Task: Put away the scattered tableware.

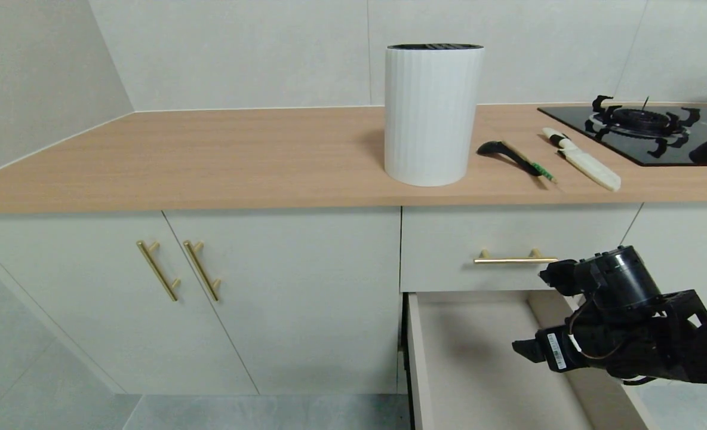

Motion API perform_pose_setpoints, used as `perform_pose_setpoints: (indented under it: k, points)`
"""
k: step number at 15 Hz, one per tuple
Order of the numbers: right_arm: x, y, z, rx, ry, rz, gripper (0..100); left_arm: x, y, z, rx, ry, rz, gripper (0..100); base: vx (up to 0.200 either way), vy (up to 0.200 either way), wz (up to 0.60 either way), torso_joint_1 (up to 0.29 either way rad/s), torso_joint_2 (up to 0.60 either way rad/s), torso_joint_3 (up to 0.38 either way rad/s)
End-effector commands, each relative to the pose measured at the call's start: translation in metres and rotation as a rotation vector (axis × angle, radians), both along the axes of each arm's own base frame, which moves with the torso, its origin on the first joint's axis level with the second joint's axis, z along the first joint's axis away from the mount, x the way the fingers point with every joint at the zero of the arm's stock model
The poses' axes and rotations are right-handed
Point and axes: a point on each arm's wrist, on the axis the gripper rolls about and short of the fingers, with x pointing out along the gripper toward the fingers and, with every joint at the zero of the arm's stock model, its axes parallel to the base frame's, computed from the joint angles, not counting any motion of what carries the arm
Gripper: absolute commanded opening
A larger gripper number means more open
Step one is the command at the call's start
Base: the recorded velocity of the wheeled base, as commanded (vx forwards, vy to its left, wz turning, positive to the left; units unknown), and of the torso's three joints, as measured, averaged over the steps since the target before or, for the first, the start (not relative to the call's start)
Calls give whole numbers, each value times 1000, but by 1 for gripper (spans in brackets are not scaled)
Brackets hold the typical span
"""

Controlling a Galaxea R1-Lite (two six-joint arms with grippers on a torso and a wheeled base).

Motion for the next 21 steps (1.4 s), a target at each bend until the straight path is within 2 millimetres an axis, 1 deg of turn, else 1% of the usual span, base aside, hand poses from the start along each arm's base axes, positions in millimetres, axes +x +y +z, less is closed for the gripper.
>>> perform_pose_setpoints:
  k: [1, 9, 12, 14, 15, 16, 17, 19, 20, 21]
  points:
    - [0, 0, 1, 0, -4, -1, 100, 0, 0, 0, -1, 0, 0, 100, 0, 0, 0, 168, -491, -295]
    - [0, 0, 1, 1, -5, -1, 100, 0, 0, 0, -1, 0, 0, 100, 0, 0, 0, 187, -475, -287]
    - [2, 0, 5, 3, -41, -14, 100, 0, 0, 0, -1, 0, 0, 100, 0, 0, 0, 212, -471, -266]
    - [3, 0, 15, 16, -109, -31, 100, 0, 0, 0, -1, 0, 0, 100, 0, 0, 0, 85, -188, -110]
    - [12, -8, 28, 39, -193, -64, 100, 0, 0, 0, -1, 0, 0, 100, 0, 0, 0, 41, -85, -46]
    - [19, -10, 40, 49, -247, -74, 100, 0, 0, 0, -1, 0, 0, 100, 0, 0, 0, 0, 0, 0]
    - [24, -10, 57, 65, -302, -75, 100, 0, 0, 0, -1, 0, 0, 100, 0, 0, 0, 0, 0, 0]
    - [33, -11, 80, 92, -367, -94, 100, 0, 0, 0, -1, 0, 0, 100, 0, 0, 0, 0, 0, 0]
    - [40, -12, 87, 130, -390, -130, 100, 0, 0, 0, -1, 0, 0, 100, 0, 0, 0, 0, 0, 0]
    - [47, -10, 87, 156, -393, -161, 100, 0, 0, 0, 1, 0, 0, 100, 0, 0, 0, 0, 0, 0]
